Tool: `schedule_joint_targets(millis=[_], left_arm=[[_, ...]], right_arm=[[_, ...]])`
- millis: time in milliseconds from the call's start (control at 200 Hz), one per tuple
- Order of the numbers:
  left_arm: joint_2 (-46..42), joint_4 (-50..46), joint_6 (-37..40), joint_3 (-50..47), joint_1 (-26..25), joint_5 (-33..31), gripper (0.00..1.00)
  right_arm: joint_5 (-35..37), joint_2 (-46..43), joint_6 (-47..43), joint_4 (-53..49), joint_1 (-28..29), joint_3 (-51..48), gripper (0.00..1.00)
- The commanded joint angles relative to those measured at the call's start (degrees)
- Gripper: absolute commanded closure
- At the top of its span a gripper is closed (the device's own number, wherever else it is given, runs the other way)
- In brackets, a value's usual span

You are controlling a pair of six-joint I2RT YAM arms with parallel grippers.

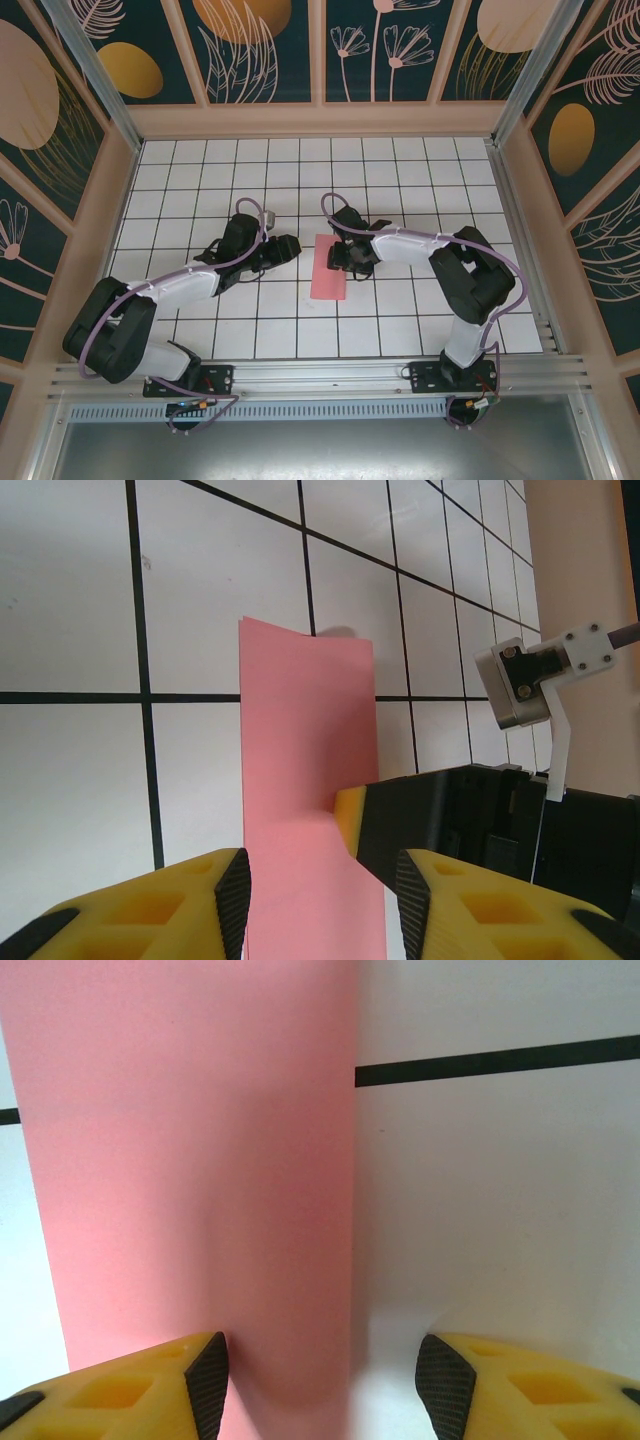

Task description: Fold a paper plane with a square sheet of paper (pick it up from the middle)

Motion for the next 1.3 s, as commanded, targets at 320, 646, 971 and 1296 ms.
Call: schedule_joint_targets(millis=[320, 646, 971, 1296], left_arm=[[0.82, 1.19, 0.94, 0.57, -0.35, 1.13, 0.55], [1.02, 1.25, 1.26, 0.49, -0.32, 1.44, 0.55], [1.07, 1.16, 1.27, 0.65, -0.29, 1.53, 0.55], [1.52, 1.49, 1.06, 1.12, -0.34, 2.42, 0.58]], right_arm=[[0.58, 4.56, 3.75, 3.08, -0.21, -2.01, 0.41], [1.35, 5.52, 0.82, 1.95, 0.43, -0.98, 0.41], [1.43, 6.07, -0.83, 1.69, 0.39, -0.35, 0.41], [1.52, 6.73, 0.02, 1.50, 0.41, -0.43, 0.41]])
